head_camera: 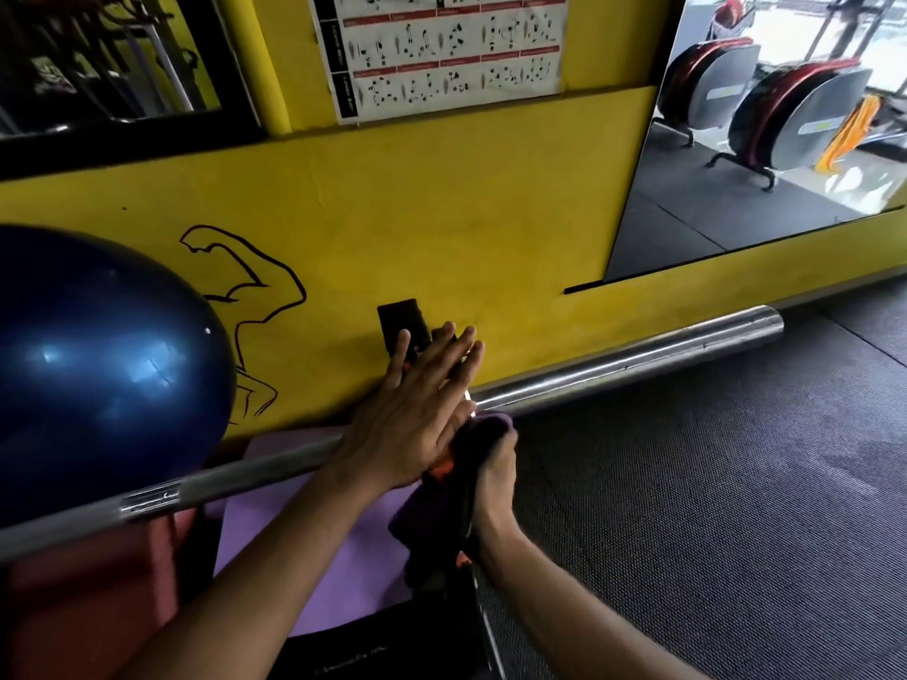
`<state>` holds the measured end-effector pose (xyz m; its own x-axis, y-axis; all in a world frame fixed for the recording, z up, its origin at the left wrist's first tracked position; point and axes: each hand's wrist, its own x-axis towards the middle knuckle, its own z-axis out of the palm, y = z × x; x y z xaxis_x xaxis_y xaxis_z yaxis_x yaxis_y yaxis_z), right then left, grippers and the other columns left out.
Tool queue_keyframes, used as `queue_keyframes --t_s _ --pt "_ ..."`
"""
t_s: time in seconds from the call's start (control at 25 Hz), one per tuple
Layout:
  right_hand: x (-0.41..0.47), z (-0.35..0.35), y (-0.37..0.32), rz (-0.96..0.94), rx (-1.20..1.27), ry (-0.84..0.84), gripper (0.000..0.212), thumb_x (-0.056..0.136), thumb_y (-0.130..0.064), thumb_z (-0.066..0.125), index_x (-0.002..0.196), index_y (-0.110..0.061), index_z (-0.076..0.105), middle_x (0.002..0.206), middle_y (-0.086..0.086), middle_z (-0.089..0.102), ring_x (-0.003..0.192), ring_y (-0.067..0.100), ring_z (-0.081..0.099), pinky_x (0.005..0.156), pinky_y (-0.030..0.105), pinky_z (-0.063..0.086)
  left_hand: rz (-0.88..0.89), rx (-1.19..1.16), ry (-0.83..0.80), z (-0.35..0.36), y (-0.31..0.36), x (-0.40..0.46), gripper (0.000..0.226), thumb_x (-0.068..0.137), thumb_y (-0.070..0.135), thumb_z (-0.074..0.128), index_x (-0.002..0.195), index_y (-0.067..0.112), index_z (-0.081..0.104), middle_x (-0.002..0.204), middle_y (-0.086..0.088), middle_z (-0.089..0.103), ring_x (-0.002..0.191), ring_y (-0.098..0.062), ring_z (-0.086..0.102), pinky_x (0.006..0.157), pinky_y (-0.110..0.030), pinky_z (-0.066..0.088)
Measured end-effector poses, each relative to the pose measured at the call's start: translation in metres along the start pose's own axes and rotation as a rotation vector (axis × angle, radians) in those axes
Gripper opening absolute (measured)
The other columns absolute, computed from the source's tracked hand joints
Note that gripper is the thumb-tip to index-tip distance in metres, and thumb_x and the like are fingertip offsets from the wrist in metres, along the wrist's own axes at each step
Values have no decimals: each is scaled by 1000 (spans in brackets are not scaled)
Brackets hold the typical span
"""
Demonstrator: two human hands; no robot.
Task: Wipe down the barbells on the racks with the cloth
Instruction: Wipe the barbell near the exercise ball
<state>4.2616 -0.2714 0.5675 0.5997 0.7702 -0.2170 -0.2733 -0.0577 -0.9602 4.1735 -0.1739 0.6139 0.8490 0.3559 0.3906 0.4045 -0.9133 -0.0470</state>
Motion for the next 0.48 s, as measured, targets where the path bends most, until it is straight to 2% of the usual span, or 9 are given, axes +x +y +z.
queue_keyframes --t_s 0.04,0.08,0.12,0.2,0.28,0.36,0.44,0.48 --pt "-2 -3 -5 -20 -70 -12 43 109 -35 25 108 -13 62 103 2 63 91 2 61 79 14 45 0 1 -7 1 0 0 59 110 39 21 162 10 17 170 -8 13 157 -23 5 124 -60 6" --pt "-1 -11 -8 -50 -150 -39 40 110 -27 26 96 -13 62 91 -1 61 79 -3 60 67 8 41 -2 10 -12 1 0 0 59 110 40 19 162 10 16 170 -8 13 158 -23 4 124 -60 6" --pt "-3 -19 -13 -88 -220 -73 40 110 -23 29 86 -17 60 81 -4 59 71 0 58 59 8 39 -9 12 -13 1 0 0 60 110 40 17 162 10 16 170 -8 12 158 -22 3 124 -59 6" --pt "-5 -40 -17 -241 -481 -189 35 106 -36 37 79 -26 57 76 -5 60 71 8 56 62 18 43 -21 -9 -11 0 1 0 60 110 40 16 162 11 16 170 -7 12 158 -21 2 125 -58 5" --pt "-6 -61 -16 -392 -680 -266 36 97 -50 39 93 -24 64 89 -6 66 81 6 61 73 31 49 -19 -58 -4 -2 1 0 58 110 36 26 162 12 14 170 -6 10 158 -21 0 125 -56 5" --pt "-20 -72 -31 -516 -701 -252 33 97 -40 43 112 -24 67 106 -10 68 98 4 64 86 31 51 -30 -221 36 -8 0 -3 60 109 28 37 162 15 13 171 -3 6 158 -19 -2 127 -47 5" --pt "-33 -77 -54 -672 -663 -196 26 99 -30 47 117 -26 65 110 -13 64 101 5 63 87 29 51 -127 -413 70 -20 -6 -13 59 109 26 40 162 19 14 171 5 3 157 -11 -2 126 -25 7" --pt "-36 -76 -65 -740 -677 -153 25 100 -29 48 120 -27 63 114 -13 60 100 5 61 84 29 52 -168 -437 69 -25 -13 -22 58 110 29 38 162 23 14 170 10 3 156 -6 0 122 -15 9"
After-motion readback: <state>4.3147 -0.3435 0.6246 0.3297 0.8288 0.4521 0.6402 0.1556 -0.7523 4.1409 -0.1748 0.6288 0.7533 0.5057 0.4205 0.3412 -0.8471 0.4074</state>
